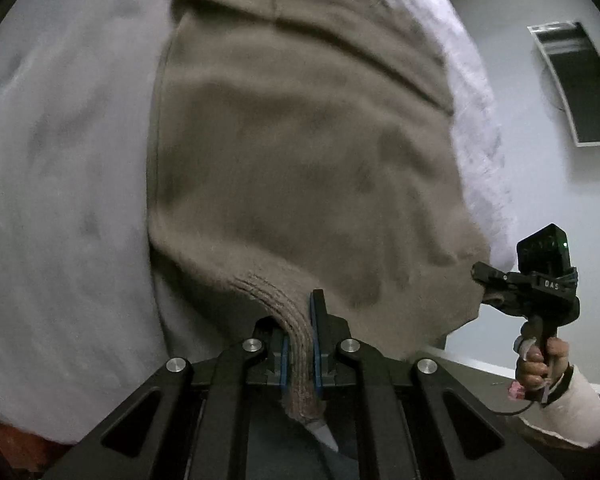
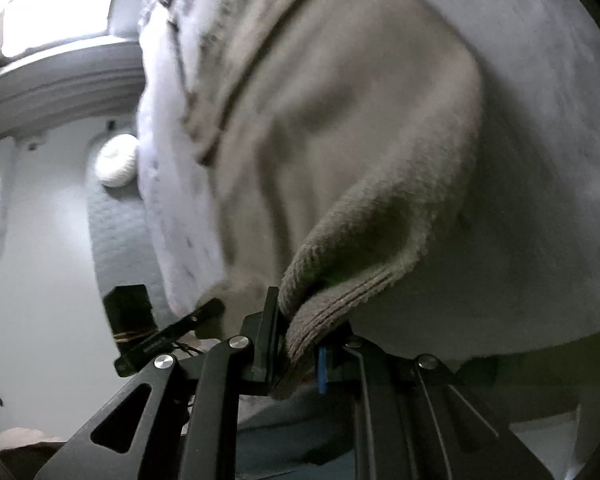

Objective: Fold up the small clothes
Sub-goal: 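Grasp the sweater hem with both tools and lift it, then fold the lifted hem over toward the collar with both tools and release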

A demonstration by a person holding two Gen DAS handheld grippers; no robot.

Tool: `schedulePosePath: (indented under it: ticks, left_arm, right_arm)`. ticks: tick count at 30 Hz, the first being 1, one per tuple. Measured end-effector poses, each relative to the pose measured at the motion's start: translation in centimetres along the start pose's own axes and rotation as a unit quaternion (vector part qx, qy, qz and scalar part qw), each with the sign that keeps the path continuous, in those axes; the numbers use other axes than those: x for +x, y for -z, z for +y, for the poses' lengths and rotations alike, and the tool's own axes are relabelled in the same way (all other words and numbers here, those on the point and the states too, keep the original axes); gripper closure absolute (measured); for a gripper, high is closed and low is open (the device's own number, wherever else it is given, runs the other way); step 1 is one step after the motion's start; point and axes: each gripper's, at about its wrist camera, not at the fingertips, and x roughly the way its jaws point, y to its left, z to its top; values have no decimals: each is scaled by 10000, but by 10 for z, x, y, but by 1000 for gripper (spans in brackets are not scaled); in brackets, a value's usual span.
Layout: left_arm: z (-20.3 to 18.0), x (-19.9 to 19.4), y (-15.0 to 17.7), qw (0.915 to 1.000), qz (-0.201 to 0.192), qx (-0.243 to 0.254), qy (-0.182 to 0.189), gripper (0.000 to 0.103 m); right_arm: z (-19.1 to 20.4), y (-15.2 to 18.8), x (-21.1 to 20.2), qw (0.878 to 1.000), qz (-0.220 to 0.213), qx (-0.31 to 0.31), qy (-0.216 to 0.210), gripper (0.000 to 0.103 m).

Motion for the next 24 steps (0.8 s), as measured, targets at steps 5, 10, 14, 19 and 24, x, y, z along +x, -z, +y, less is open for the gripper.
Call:
schedulePosePath:
  ticks: [5,10,14,19,24]
  left_arm:
    - [6,-36,-42,9987,-294,371,212,93]
    - [8,-56,-93,9960,-558,660,207,93]
    - [0,-65,-134,9931,-903,711,236,93]
    - [-13,-65,-187,9890,-1389,489,131,93]
    - [-21,-64,-234,9830,-1827,177,-65,93]
  right_arm:
    - [43,-25,-7,9978,-514,-224,-361,87]
    - [79,-55,-17,9920,-1028,-441,-589,87]
    - [103,-89,-29,9891,-1166,-707,-557,87]
    - [126,-143,-36,9866,-1220,-888,-628,87]
    - [141,-206,-36,9869,-1152,-972,-580,87]
